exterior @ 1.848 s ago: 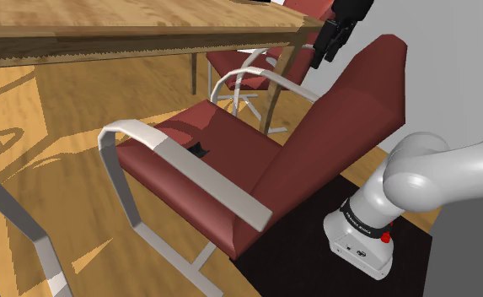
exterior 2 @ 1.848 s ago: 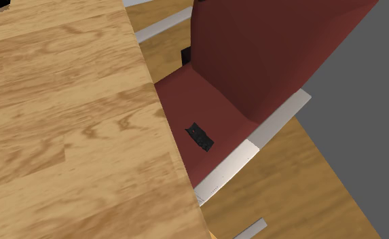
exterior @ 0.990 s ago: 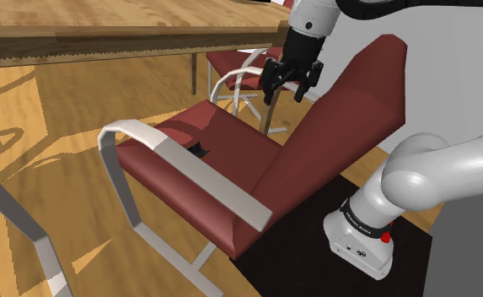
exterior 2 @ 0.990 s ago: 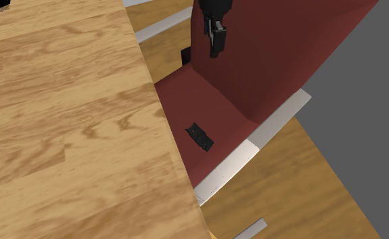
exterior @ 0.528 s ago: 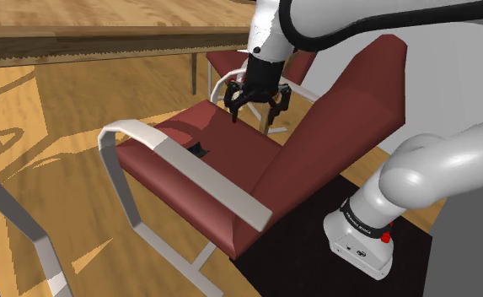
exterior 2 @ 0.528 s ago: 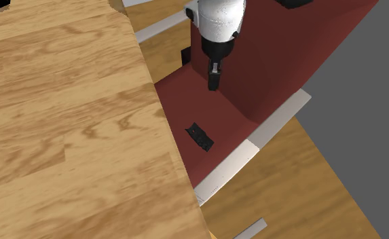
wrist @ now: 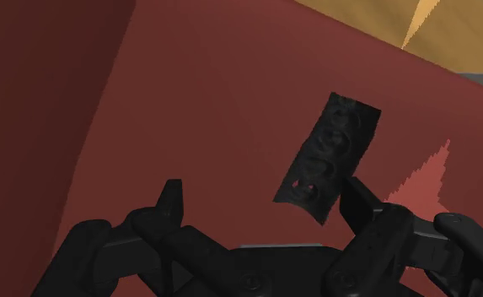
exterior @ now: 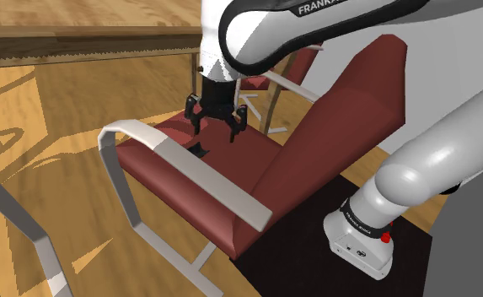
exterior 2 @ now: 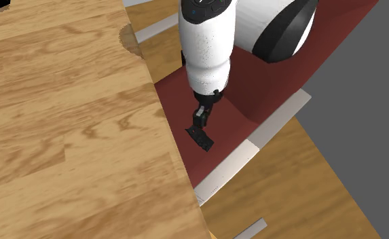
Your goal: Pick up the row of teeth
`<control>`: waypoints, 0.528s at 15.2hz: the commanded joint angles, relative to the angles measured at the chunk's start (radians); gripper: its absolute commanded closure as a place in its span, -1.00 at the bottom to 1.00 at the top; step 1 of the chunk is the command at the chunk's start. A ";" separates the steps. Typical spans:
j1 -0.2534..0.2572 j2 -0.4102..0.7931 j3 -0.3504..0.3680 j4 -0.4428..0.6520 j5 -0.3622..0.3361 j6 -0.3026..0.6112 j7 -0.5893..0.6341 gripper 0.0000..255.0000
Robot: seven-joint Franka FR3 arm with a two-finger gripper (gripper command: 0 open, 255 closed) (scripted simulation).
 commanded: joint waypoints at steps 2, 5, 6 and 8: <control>-0.019 0.140 0.044 0.059 -0.066 0.058 0.190 -1.00; -0.007 0.298 0.050 0.142 -0.160 0.101 0.379 -1.00; -0.001 0.307 0.045 0.147 -0.165 0.103 0.389 -1.00; 0.004 0.325 0.041 0.136 -0.178 0.129 0.396 -1.00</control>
